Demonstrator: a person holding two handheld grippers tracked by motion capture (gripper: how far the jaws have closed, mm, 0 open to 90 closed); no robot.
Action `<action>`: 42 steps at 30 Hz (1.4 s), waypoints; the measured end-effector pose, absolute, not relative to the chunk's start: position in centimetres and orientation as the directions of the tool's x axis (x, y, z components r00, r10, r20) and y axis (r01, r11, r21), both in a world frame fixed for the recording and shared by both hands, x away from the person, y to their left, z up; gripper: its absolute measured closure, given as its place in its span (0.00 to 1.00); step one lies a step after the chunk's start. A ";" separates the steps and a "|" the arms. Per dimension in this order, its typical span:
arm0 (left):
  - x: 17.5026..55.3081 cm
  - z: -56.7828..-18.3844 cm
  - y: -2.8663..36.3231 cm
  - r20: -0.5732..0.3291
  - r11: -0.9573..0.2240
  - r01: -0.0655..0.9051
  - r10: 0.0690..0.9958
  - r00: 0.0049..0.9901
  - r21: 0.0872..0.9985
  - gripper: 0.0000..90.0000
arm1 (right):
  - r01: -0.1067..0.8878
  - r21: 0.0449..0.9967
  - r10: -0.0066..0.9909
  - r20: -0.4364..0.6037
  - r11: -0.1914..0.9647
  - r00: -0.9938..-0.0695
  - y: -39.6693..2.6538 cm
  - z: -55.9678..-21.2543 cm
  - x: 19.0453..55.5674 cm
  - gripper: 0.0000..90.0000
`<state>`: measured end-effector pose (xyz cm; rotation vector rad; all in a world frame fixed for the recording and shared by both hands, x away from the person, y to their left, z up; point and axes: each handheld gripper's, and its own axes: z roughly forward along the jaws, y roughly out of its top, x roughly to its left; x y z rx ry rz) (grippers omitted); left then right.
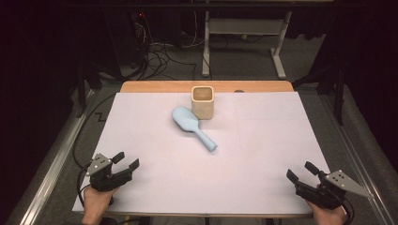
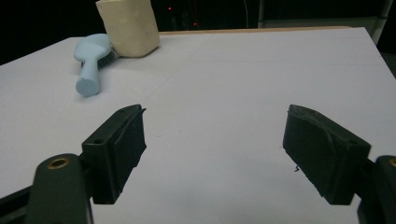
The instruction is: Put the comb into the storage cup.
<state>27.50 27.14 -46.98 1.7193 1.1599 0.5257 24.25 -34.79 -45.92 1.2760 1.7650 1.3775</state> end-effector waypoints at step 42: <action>27.9 -46.1 26.2 -0.161 -0.059 0.431 0.875 0.456 0.900 0.34 | 0.353 0.936 0.899 0.141 0.016 -0.415 -34.5 -46.0 24.3 0.26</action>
